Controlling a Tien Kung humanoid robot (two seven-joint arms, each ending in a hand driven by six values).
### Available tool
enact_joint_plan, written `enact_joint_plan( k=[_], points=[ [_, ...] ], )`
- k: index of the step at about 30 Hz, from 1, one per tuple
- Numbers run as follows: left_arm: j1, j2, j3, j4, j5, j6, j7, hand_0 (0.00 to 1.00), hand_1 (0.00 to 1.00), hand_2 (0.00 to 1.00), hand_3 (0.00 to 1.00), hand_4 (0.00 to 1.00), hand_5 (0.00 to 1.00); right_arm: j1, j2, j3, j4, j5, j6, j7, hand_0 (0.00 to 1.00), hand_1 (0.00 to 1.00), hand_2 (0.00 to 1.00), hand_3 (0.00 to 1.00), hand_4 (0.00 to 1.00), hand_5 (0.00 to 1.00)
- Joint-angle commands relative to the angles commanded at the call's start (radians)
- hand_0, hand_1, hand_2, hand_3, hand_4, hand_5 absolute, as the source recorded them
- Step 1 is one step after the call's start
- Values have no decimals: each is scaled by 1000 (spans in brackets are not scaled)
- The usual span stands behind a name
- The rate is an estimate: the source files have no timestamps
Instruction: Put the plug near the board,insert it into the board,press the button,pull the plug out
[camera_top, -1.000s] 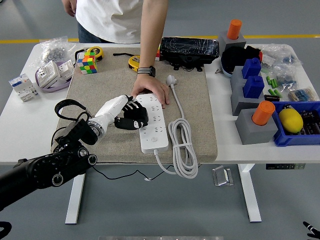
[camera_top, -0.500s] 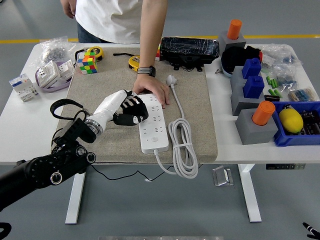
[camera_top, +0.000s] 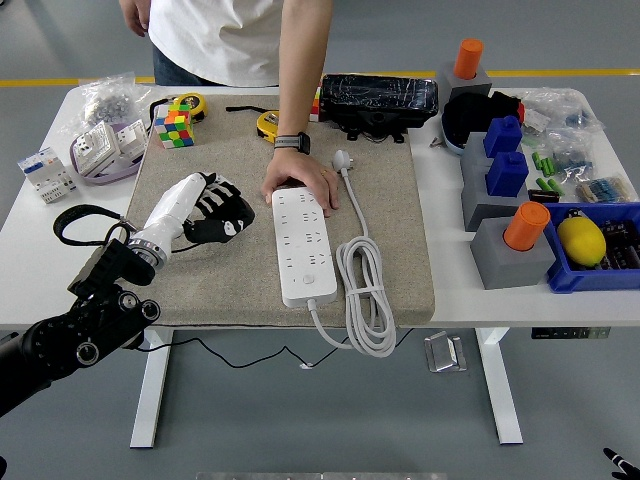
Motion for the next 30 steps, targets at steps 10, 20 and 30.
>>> enact_joint_plan(
  k=[10, 20, 30],
  points=[
    [2, 1, 0, 45, 58, -2, 57, 651, 673, 605, 606, 916, 141, 1, -2, 4, 3, -1, -1, 0, 622, 668, 639, 573, 983, 584],
    [22, 4, -47, 15, 95, -6, 66, 771, 819, 818, 809, 998, 320, -1, -3, 6, 4, -3, 0, 0, 620, 668, 638, 572, 982, 584],
    [136, 32, -263, -155, -66, 10, -101, 712, 758, 751, 779, 998, 337, 3, 4, 0, -4, -1, 0, 1, 620, 668, 638, 572, 982, 584]
  ],
)
